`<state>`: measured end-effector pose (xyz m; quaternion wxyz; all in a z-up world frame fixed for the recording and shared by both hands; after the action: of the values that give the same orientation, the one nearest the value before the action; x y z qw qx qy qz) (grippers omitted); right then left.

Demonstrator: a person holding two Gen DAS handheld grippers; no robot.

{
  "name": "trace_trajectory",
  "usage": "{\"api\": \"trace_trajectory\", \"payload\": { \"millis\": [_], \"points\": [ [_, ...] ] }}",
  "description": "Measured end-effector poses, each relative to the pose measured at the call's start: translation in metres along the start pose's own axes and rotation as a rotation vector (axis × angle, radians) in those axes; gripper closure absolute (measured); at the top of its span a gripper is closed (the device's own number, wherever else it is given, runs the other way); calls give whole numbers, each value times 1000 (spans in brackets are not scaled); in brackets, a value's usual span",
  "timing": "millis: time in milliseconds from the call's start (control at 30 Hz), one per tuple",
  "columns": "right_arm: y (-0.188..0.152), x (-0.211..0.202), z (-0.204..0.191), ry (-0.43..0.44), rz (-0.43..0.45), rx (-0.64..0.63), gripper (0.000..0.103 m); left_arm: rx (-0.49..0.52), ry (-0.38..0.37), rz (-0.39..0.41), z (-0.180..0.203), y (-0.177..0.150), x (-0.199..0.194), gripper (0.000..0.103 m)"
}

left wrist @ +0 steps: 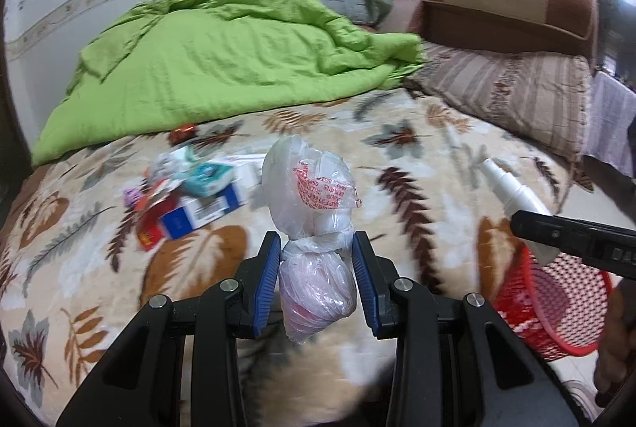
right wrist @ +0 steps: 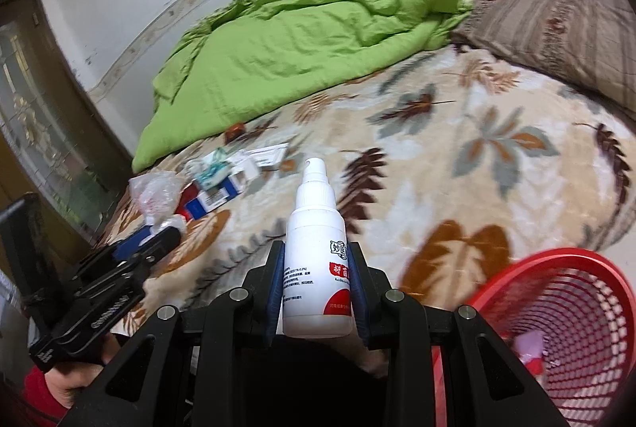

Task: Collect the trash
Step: 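Carry the knotted bag and spray bottle over the red wastebasket and release both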

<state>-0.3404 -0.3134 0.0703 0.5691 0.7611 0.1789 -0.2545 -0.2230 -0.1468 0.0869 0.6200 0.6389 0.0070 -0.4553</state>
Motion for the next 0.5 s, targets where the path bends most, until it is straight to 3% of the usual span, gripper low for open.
{"api": "trace_trajectory", "payload": {
  "millis": [233,500],
  "points": [
    [-20,-50,57,-118,8,94,71,66,-181,-51,68,-5,-12,67],
    [-47,-96,110,-224,0,196,71,113,-438,-257,158,-26,3,68]
  ]
}}
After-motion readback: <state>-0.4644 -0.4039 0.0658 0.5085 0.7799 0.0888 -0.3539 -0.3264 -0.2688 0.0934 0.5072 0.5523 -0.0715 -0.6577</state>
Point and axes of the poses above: each gripper's, at about its wrist camera, not at the fingertips, and x roughly the way its jaws point, z to its right, y to its top, the point moved 4 cm from there along x, roughly the way its jaws point, and after that the axes turned 14 degrees about -x, right-handed, at the moved point
